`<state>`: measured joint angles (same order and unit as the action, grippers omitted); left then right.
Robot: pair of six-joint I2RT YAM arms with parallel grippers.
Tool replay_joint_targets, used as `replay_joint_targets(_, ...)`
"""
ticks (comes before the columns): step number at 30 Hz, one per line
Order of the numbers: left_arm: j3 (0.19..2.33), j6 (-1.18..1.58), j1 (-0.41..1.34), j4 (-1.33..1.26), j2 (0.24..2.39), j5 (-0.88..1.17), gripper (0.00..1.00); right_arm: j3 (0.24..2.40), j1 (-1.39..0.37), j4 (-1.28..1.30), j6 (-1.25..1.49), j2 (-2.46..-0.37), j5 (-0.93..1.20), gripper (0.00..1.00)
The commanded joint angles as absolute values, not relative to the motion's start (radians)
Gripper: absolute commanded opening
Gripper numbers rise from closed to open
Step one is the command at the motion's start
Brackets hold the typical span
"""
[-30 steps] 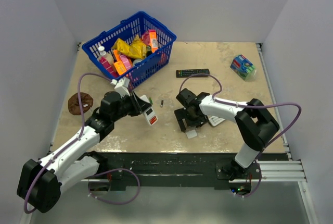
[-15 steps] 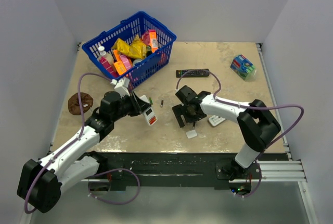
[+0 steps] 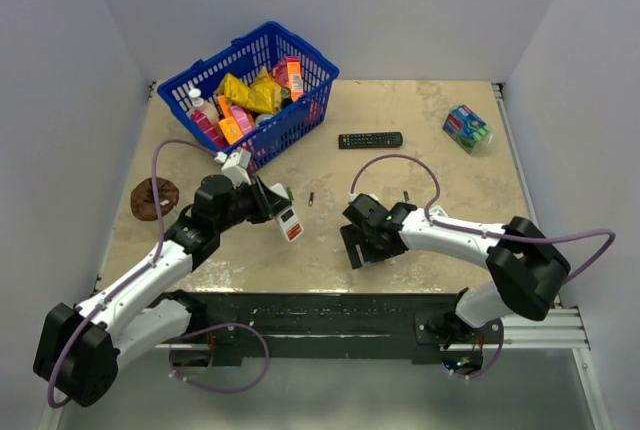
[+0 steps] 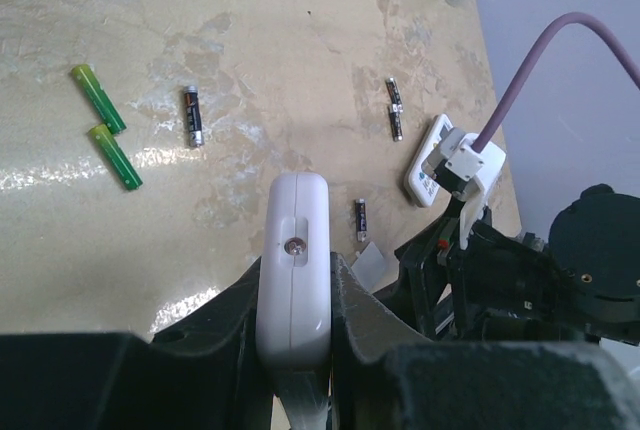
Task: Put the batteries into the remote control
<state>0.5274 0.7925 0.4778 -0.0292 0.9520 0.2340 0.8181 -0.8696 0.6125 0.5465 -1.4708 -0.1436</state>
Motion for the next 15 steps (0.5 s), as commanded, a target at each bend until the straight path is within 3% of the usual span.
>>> replay_joint_targets(1, 0.566, 0.785, 0.471, -0.086, 0.948, 0.268, 0.0, 0.779, -0.868, 0.523, 0.621, -1.428, -0.189, 0.8)
replay_joint_targets(9, 0.566, 0.779, 0.471, -0.069, 0.923, 0.267, 0.0, 0.713, -0.893, 0.453, 0.661, -1.436, -0.195, 0.75)
replay_joint_targets(15, 0.568, 0.781, 0.471, -0.069, 0.92, 0.273, 0.0, 0.706, -0.896, 0.457, 0.661, -1.434, -0.198, 0.63)
